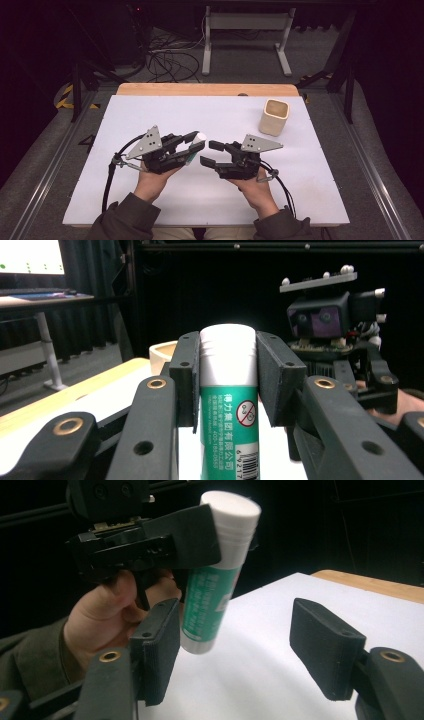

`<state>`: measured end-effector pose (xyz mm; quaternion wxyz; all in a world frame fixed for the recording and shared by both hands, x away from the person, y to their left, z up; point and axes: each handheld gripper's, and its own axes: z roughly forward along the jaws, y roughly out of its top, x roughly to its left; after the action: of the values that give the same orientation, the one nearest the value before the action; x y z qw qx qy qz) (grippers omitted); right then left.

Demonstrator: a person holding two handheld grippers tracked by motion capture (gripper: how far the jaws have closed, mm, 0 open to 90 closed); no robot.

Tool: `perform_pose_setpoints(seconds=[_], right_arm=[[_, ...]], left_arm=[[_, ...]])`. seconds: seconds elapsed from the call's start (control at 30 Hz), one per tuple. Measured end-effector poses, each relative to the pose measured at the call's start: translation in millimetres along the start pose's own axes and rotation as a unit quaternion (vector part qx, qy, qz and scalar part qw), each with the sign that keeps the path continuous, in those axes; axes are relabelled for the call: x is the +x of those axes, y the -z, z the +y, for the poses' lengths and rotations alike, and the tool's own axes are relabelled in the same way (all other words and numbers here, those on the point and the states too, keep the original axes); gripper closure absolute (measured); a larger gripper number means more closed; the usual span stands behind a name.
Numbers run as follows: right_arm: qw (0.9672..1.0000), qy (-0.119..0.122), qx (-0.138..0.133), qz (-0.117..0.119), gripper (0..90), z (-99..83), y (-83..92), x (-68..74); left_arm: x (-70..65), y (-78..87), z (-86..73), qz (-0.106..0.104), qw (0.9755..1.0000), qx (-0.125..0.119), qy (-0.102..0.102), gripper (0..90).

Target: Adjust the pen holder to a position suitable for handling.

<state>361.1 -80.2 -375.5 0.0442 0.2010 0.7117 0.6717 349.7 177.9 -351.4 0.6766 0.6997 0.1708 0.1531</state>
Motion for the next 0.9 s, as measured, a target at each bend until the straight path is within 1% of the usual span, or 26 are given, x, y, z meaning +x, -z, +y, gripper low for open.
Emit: perform_pose_setpoints(seconds=[0.17,0.23,0.57,0.63,0.8,0.83,0.9], right_arm=[[1.0,-0.006,-0.001,0.007,39.6,-0.8,-4.6,2.4],[0.9999,-0.008,-0.004,0.009,40.5,-0.9,-5.9,3.1],[0.9995,-0.02,-0.017,0.019,46.3,-0.9,-8.2,4.9],[0.9994,-0.022,-0.019,0.019,48.3,-0.8,-8.0,4.9],[0.9992,-0.023,-0.025,0.022,56.7,-0.5,-7.1,5.2],[0.9992,-0.023,-0.025,0.022,56.7,-0.5,-7.1,5.2],[0.9992,-0.023,-0.026,0.019,60.9,-0.5,-6.6,5.1]], left_arm=[[-2.3,-5.7,-0.4,-0.003,0.9999,-0.01,0.003,65.1],[-3.7,-9.6,-0.7,-0.007,0.9998,-0.015,0.007,65.1],[-6.4,-16.0,-2.2,-0.013,0.9995,-0.024,0.016,65.1],[-7.4,-16.9,-2.6,-0.013,0.9995,-0.024,0.017,65.1],[-8.3,-19.2,-3.2,-0.016,0.9992,-0.029,0.021,65.0],[-8.3,-19.2,-3.2,-0.016,0.9992,-0.029,0.021,65.0],[-8.5,-19.4,-3.3,-0.018,0.9992,-0.029,0.02,65.0]])
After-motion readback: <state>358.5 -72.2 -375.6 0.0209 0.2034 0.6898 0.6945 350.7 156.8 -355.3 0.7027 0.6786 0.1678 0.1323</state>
